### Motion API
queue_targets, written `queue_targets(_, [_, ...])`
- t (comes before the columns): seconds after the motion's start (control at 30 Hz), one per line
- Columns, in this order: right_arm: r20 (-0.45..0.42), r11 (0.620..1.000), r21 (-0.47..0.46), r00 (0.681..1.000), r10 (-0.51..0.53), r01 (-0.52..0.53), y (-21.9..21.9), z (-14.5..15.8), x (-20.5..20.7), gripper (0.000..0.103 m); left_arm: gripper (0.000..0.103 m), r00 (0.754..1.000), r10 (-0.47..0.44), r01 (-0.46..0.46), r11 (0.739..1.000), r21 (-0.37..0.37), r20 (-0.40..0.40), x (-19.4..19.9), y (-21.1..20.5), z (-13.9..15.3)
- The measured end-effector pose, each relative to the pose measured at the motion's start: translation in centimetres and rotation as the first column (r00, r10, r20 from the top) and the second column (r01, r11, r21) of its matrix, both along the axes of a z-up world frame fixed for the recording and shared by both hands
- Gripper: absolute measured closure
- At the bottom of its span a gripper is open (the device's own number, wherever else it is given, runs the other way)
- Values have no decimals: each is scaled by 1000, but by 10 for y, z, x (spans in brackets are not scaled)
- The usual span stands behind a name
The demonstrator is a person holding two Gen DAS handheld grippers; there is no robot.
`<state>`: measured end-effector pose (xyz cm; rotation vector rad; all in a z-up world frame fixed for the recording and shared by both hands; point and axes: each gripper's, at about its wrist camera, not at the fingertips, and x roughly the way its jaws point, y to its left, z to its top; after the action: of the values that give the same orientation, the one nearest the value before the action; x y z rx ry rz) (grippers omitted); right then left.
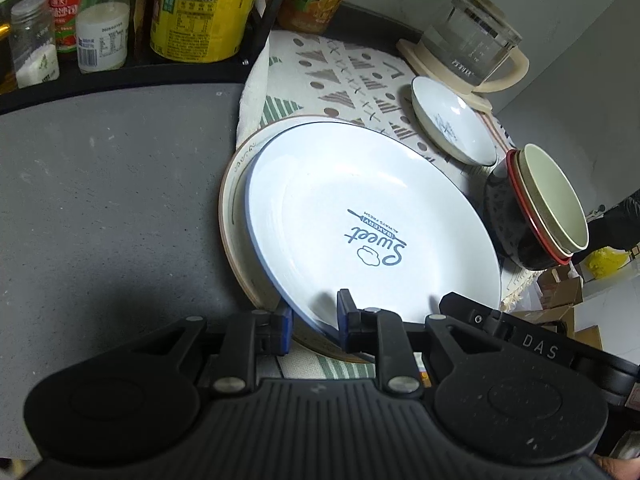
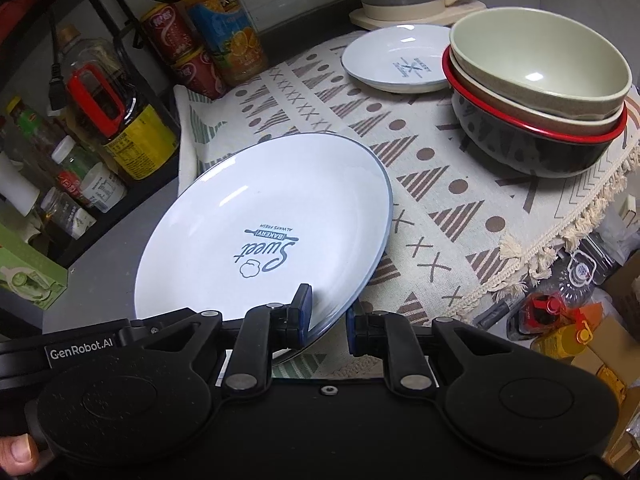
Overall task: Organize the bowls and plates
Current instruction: 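Lift the 'Sweet' plate and carry it over the large white plate, then lower the 'Sweet' plate onto the large white plate and open the right gripper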
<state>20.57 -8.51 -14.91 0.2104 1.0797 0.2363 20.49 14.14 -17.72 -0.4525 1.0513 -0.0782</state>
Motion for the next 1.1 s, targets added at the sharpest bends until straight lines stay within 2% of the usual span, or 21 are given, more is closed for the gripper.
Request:
queue_targets(0.4, [-48,996,-39,995,-86,84,14,3,8,86,79,991,-108,108,994,5,-79,26,10,-1])
queue_targets(0.53, [-89,981,5,977,-192,194,14,1,3,88,79,986,-143,145,989,15,-91,33,14,1])
queue_targets(0.63, [-100,969,1,964,-245,247,19,0,0,88,79,980,-165,168,986,19,-108,39,17,2])
queue_targets(0.87, [-105,950,-6,944,-311,312,21,2,-5,89,79,965,-229,233,972,23,-125,43,19,4])
queue_targets(1.1, [-150,937,-15,925,-348,350,22,3,-9,89,79,957,-257,263,964,36,-135,45,20,7])
